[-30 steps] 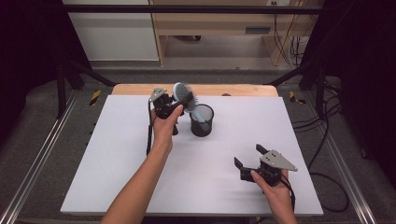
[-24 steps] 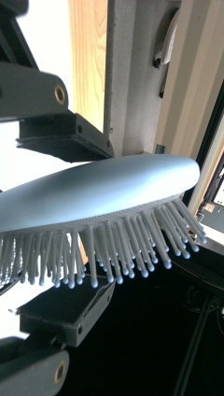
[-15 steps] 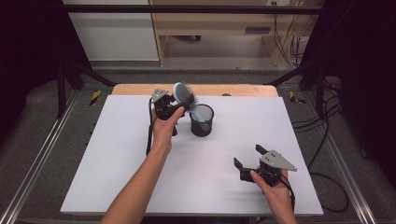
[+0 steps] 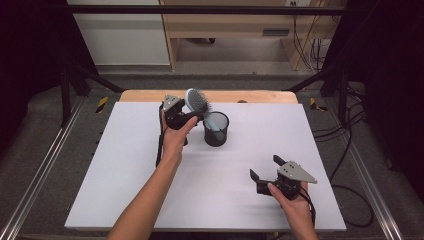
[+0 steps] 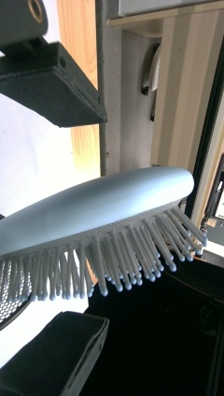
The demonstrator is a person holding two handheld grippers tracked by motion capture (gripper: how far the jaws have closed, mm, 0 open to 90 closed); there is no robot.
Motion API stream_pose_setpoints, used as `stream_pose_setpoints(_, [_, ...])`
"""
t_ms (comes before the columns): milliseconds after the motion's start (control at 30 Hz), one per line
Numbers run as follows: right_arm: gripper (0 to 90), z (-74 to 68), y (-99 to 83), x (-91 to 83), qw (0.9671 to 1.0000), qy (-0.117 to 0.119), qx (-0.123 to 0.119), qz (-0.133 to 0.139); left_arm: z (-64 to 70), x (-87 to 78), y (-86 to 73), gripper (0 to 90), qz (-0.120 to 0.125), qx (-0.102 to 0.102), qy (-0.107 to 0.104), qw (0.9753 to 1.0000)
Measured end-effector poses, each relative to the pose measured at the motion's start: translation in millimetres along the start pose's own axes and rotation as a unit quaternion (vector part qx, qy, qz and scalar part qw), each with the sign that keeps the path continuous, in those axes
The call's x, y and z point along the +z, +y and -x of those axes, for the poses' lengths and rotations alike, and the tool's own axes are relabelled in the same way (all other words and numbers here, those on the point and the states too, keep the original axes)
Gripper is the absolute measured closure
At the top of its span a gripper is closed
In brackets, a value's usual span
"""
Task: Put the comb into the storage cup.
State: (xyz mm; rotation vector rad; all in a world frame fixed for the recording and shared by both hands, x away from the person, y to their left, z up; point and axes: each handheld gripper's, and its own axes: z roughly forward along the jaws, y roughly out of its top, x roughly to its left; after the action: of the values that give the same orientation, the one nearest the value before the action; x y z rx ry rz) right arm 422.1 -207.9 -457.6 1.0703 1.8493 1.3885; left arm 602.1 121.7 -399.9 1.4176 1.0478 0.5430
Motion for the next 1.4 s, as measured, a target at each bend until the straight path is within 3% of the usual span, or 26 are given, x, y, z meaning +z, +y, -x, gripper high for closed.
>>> stream_pose_setpoints(267, [4.5,-0.5,-0.1,0.2,1.0000,0.000,-0.002,-0.002,1.3,-5.0,0.6,2.7,0.005,0.004,-0.004,1.0000])
stream_pose_setpoints(1000, [4.6,-2.3,-0.2,-0.4,1.0000,0.003,-0.005,-0.004,6.0,-21.9,-0.1,2.3,0.005,0.046,-0.003,0.9989])
stream_pose_setpoints(1300, [4.6,-2.1,-0.4,-1.2,1.0000,0.000,-0.006,-0.006,7.1,-29.6,-2.3,2.4,-0.018,0.046,0.004,0.9988])
stream_pose_setpoints(1400, [4.6,-2.3,-0.2,-0.9,1.0000,0.000,-0.007,-0.006,8.9,-32.3,-4.7,2.4,-0.027,0.060,0.008,0.9978])
